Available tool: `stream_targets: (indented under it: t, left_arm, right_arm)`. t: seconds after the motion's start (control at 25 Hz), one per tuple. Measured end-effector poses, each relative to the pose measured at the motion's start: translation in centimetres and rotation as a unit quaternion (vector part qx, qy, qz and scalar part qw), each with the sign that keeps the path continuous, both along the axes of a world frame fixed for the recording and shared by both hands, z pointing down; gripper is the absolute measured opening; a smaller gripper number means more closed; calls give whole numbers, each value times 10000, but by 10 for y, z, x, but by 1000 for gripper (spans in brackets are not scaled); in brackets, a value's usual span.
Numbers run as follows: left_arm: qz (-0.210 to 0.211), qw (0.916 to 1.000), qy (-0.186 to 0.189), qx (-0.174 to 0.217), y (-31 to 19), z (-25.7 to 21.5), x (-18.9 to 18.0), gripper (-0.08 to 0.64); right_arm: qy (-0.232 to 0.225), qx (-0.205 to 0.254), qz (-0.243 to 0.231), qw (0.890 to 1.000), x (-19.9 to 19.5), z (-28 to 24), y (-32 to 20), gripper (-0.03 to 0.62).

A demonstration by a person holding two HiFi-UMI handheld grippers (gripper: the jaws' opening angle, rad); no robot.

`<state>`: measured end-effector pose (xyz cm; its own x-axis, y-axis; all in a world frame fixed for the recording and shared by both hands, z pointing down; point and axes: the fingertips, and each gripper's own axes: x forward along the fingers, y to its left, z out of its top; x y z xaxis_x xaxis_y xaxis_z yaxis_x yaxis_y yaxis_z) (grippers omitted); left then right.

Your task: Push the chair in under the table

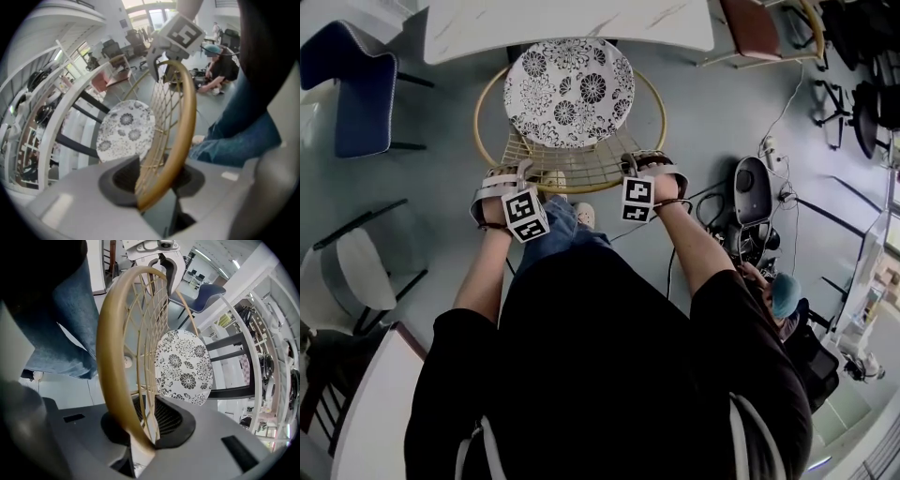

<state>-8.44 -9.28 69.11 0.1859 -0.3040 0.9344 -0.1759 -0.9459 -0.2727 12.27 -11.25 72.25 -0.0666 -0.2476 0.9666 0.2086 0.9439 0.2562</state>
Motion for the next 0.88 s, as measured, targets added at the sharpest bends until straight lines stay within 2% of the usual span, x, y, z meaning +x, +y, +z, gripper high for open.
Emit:
stream_targets:
  t: [0.2,0.52,0.64,0.88]
  left_arm:
    - [64,10000,49,-32,3,1,2,166]
    - [50,9998,133,133,0,-1,2,167]
    - [32,9998,176,93,0,-2,2,175]
    - [-138,9966,749,-315,9,-15,9,196]
  right_arm:
    - [54,1,37,10000,2,1,2,66]
    - [29,-33,238,9997,1,0,-2,67]
    - [-109,-145,417,9990,-3,-4,2,83]
    - [-419,-281,414,9979,-7,-23,7,100]
